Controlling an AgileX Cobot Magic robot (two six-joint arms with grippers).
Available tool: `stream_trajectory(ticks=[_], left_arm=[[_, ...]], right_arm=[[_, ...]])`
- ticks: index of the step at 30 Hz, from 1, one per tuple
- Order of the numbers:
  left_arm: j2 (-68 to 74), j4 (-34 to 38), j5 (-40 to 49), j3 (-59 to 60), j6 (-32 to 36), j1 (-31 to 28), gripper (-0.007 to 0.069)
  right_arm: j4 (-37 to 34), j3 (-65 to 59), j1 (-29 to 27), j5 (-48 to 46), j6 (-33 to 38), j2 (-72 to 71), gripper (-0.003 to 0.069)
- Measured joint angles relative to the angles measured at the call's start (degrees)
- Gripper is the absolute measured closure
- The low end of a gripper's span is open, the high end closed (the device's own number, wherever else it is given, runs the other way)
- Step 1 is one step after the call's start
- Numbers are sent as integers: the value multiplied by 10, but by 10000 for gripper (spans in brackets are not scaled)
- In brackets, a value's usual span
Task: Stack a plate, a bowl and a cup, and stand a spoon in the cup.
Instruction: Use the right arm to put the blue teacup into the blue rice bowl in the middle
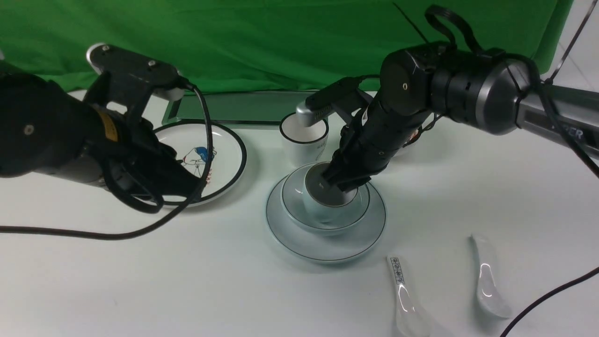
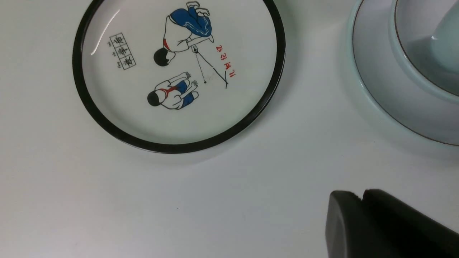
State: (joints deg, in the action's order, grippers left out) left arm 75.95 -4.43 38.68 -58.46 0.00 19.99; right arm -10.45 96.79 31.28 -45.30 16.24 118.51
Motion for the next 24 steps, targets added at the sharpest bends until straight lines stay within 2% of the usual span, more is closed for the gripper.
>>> stream_trajectory(ticks=[3, 7, 11, 15, 20, 24], left_arm=[[0, 0, 0, 0, 0, 0, 631], [0, 0, 0, 0, 0, 0, 631], [0, 0, 0, 0, 0, 0, 631], [0, 0, 0, 0, 0, 0, 631], [0, -1, 0, 0, 0, 0, 631], [0, -1, 1, 0, 0, 0, 631]], right_arm=[[0, 0, 0, 0, 0, 0, 569], [0, 0, 0, 0, 0, 0, 524], [1, 5, 0, -9, -7, 0, 350], [11, 53, 0, -81, -13, 1, 239], [56, 152, 0, -212, -13, -5, 213], [84, 138, 0, -229, -20, -45, 213]])
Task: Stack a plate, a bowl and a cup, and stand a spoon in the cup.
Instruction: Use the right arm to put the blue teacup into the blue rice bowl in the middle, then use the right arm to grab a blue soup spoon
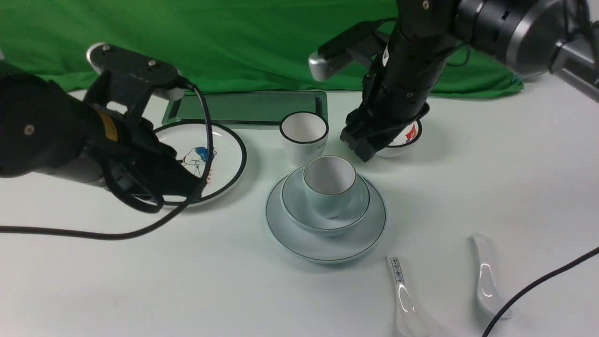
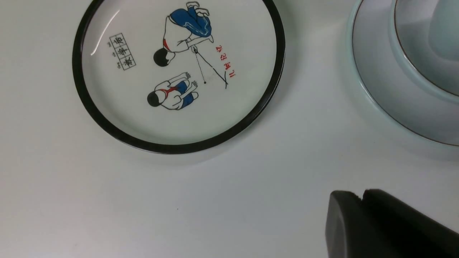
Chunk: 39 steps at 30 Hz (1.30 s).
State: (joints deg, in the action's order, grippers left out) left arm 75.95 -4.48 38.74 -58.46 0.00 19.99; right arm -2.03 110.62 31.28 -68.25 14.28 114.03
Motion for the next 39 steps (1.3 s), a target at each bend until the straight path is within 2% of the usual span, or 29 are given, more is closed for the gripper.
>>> stream_trajectory(ticks=[3, 8, 12, 16, 17, 22, 25, 35, 36, 38, 39], left_arm=[[0, 0, 4, 0, 0, 0, 631], [0, 0, 4, 0, 0, 0, 631], [0, 1, 4, 0, 0, 0, 631], [0, 2, 3, 0, 0, 0, 631], [0, 2, 3, 0, 0, 0, 631], [0, 3, 3, 0, 0, 0, 631], [0, 3, 3, 0, 0, 0, 631], [0, 4, 3, 0, 0, 0, 631], [0, 4, 3, 0, 0, 0, 631], [0, 4, 2, 0, 0, 0, 631], [0, 4, 2, 0, 0, 0, 631]], right_arm=[[5, -42, -1, -3, -2, -41, 213], [7, -208, -17, -1, -18, -142, 213], [7, -377, -58, 75, -54, -213, 213], [8, -456, -96, 151, -94, -227, 213], [8, -482, -114, 197, -116, -225, 213], [9, -513, -153, 300, -154, -196, 213], [9, -516, -163, 325, -165, -174, 213], [8, -516, -165, 355, -175, -115, 215], [8, -516, -165, 355, -175, -113, 220], [8, -516, -165, 356, -175, -109, 278], [8, -516, -165, 356, -175, -108, 278]])
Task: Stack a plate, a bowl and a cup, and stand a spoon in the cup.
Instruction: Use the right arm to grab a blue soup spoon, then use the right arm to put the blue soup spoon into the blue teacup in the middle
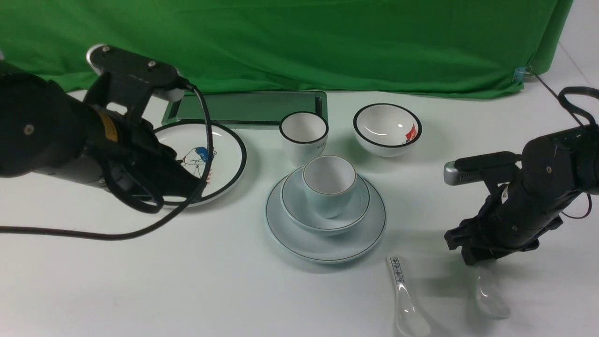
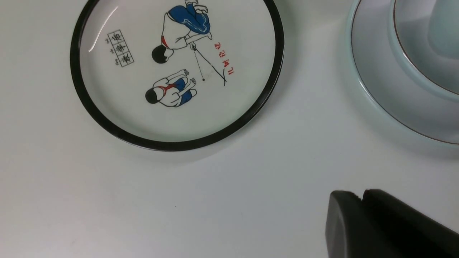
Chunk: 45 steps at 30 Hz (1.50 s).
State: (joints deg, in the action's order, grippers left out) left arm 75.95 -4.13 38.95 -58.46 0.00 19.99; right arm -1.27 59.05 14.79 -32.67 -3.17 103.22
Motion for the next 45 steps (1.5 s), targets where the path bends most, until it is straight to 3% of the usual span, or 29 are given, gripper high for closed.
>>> stream_trajectory(ticks=[2, 6, 20, 27, 36, 45], left_arm=[[0, 0, -3, 0, 0, 0, 631], [0, 0, -3, 0, 0, 0, 631], [0, 1, -3, 0, 5, 0, 631], [0, 1, -3, 0, 5, 0, 631], [0, 4, -3, 0, 5, 0, 631], [0, 6, -3, 0, 5, 0, 631]], right_arm=[[-1, 0, 0, 0, 0, 1, 378], [-2, 0, 0, 2, 0, 2, 481], [-11, 92, 14, -26, 36, -68, 487], [-32, 102, 92, 157, 74, -161, 487], [-33, 78, 200, 434, 93, -108, 487], [-32, 77, 214, 590, 99, -7, 487]])
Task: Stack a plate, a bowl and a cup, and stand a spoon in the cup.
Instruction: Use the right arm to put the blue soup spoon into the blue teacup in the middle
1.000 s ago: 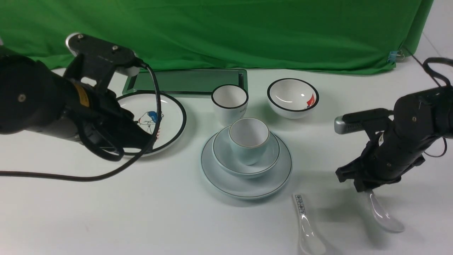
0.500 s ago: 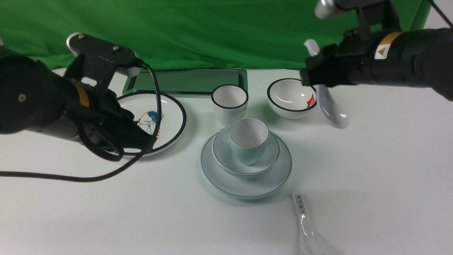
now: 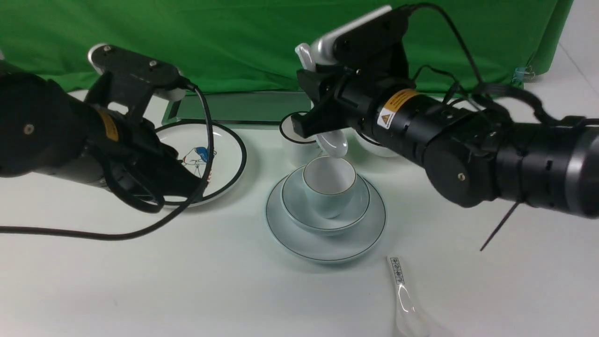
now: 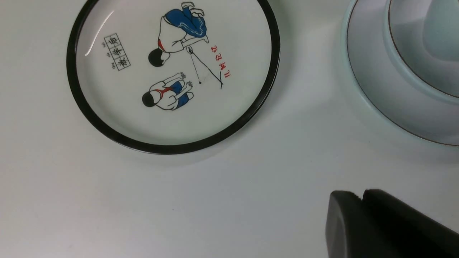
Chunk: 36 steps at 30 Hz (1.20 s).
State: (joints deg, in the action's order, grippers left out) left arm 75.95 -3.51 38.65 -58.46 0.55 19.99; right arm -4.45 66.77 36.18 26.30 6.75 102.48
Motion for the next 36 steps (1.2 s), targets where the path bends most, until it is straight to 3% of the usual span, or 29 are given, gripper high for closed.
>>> stream_trajectory(ticks=[19, 30, 33, 36], left_arm=[[2, 0, -10, 0, 2, 0, 631], [3, 0, -10, 0, 2, 0, 631], [-10, 0, -6, 1, 2, 0, 631], [-42, -3, -2, 13, -5, 0, 631]], right_arm=[[-1, -4, 0, -57, 4, 44, 466], [-2, -4, 0, -68, 4, 41, 393], [-2, -4, 0, -88, 7, 11, 408], [-2, -4, 0, -128, 22, -46, 491]])
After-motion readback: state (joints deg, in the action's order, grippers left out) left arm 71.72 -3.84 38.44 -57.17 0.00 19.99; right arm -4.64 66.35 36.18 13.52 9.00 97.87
